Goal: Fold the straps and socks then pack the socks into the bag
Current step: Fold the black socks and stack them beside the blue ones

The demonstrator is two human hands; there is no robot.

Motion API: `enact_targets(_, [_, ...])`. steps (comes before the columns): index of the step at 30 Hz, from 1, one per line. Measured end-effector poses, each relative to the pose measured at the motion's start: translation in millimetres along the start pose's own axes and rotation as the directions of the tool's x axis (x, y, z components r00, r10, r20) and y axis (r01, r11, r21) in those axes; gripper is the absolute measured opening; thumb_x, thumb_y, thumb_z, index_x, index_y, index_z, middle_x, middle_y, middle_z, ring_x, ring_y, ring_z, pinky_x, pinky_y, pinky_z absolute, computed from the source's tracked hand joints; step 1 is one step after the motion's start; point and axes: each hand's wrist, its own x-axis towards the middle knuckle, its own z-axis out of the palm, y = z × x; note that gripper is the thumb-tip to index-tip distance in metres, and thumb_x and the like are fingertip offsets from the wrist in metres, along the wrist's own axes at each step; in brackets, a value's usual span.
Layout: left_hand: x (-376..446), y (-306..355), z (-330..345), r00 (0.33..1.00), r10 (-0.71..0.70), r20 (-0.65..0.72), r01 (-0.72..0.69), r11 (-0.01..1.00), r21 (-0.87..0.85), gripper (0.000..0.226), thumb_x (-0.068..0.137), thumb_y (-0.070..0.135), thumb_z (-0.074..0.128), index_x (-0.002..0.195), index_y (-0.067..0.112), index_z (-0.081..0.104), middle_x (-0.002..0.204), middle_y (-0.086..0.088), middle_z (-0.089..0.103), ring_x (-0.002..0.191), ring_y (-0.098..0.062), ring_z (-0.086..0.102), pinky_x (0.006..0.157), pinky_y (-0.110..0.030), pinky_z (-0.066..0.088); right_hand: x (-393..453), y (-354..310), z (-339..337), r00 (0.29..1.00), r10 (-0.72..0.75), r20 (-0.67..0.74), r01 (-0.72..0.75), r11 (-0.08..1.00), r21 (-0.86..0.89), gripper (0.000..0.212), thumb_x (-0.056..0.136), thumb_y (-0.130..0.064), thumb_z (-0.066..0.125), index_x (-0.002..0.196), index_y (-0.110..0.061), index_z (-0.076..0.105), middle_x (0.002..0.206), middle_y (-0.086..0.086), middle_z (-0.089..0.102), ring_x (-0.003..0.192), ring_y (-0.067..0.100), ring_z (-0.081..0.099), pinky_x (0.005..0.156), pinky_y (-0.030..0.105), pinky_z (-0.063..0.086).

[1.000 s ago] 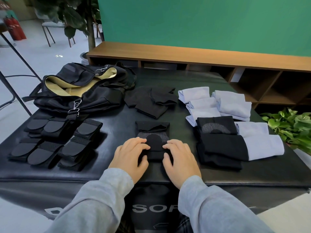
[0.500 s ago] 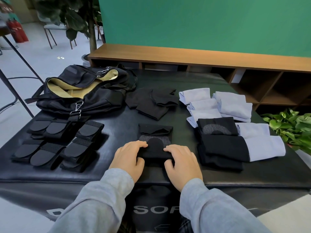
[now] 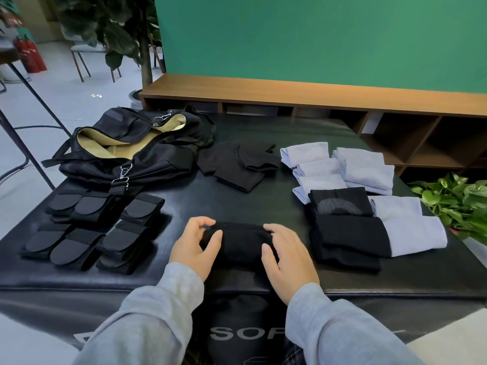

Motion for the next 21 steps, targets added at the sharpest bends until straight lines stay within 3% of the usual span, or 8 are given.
enact_targets(1, [-1, 1, 0, 1.000, 0.002, -0.006, -0.002, 1.000, 0.015, 0.020, 0.086, 0.028, 0.062, 0.097, 0.039, 0.049, 0.095, 0.012, 0.059, 0.077, -0.006, 0.054, 0.065, -0.009, 0.036, 0, -1, -2, 0.998, 0.023, 0.056, -0.022, 1.000, -0.015, 0.036, 0.094, -0.040, 0.032, 0.114, -0.020, 0.055, 0.124, -0.013, 0.049, 0.115, 0.008, 0.041, 0.096, 0.021, 0.032])
enact_targets(3, [-1, 4, 0, 0.999, 0.035, -0.030, -0.034, 0.998, 0.055, 0.030, 0.083, 0.026, 0.066, 0.102, 0.036, 0.046, 0.098, 0.014, 0.053, 0.086, -0.004, 0.050, 0.069, -0.004, 0.034, 1, -3, -4, 0.988, 0.101, 0.119, -0.098, 0.995, -0.033, 0.017, 0.098, -0.036, 0.035, 0.095, -0.029, 0.050, 0.108, -0.011, 0.051, 0.100, 0.016, 0.047, 0.083, 0.022, 0.032])
enact_targets(5, [0, 4, 0, 0.994, 0.100, -0.039, -0.097, 0.992, 0.075, 0.040, 0.079, 0.023, 0.070, 0.108, 0.035, 0.044, 0.103, 0.015, 0.050, 0.097, -0.003, 0.046, 0.077, -0.002, 0.031, 2, -4, -4, 0.982, 0.148, 0.118, -0.142, 0.988, -0.059, 0.024, 0.098, -0.037, 0.033, 0.075, -0.029, 0.034, 0.094, -0.009, 0.046, 0.089, 0.017, 0.045, 0.076, 0.024, 0.030])
enact_targets(9, [1, 3, 0, 0.995, 0.071, 0.068, -0.075, 0.995, 0.063, 0.045, 0.082, 0.030, 0.066, 0.111, 0.049, 0.038, 0.110, 0.019, 0.057, 0.105, 0.008, 0.045, 0.083, -0.005, 0.030, 4, -6, -3, 0.980, 0.177, 0.091, -0.173, 0.984, -0.045, 0.029, 0.097, -0.040, 0.032, 0.071, -0.029, 0.027, 0.094, -0.008, 0.045, 0.089, 0.020, 0.045, 0.076, 0.028, 0.034])
enact_targets(13, [2, 7, -1, 0.996, -0.040, 0.074, 0.036, 0.997, 0.061, 0.046, 0.084, 0.036, 0.064, 0.123, 0.044, 0.042, 0.111, 0.009, 0.051, 0.107, -0.007, 0.047, 0.088, -0.022, 0.034, 7, -6, -3, 0.970, 0.222, 0.097, -0.224, 0.974, 0.015, 0.025, 0.095, -0.044, 0.035, 0.075, -0.029, 0.035, 0.093, -0.008, 0.048, 0.088, 0.021, 0.048, 0.078, 0.033, 0.042])
enact_targets(16, [2, 10, -1, 0.995, -0.068, 0.078, 0.061, 0.994, 0.088, 0.048, 0.085, 0.038, 0.063, 0.127, 0.042, 0.041, 0.108, 0.011, 0.049, 0.105, -0.008, 0.046, 0.086, -0.022, 0.033, 8, -9, -8, 0.977, 0.181, 0.115, -0.184, 0.983, 0.010, 0.026, 0.094, -0.045, 0.040, 0.089, -0.021, 0.048, 0.084, -0.016, 0.042, 0.087, 0.014, 0.045, 0.086, 0.030, 0.041])
enact_targets(18, [3, 11, 0, 0.994, -0.074, 0.075, 0.067, 0.993, 0.098, 0.047, 0.084, 0.040, 0.062, 0.127, 0.042, 0.041, 0.107, 0.012, 0.050, 0.104, -0.009, 0.048, 0.086, -0.022, 0.035, 10, -12, -12, 0.975, 0.173, 0.138, -0.173, 0.985, -0.013, 0.032, 0.094, -0.045, 0.043, 0.081, -0.016, 0.046, 0.078, -0.018, 0.037, 0.086, 0.012, 0.042, 0.086, 0.028, 0.039])
enact_targets(21, [4, 10, 0, 0.994, -0.085, 0.075, 0.076, 0.990, 0.116, 0.050, 0.083, 0.041, 0.063, 0.127, 0.042, 0.041, 0.113, 0.008, 0.051, 0.104, -0.009, 0.049, 0.086, -0.023, 0.035, 13, -14, -11, 0.962, 0.234, 0.141, -0.242, 0.970, 0.040, 0.037, 0.093, -0.046, 0.045, 0.067, -0.023, 0.035, 0.076, -0.017, 0.038, 0.088, 0.013, 0.043, 0.083, 0.027, 0.039])
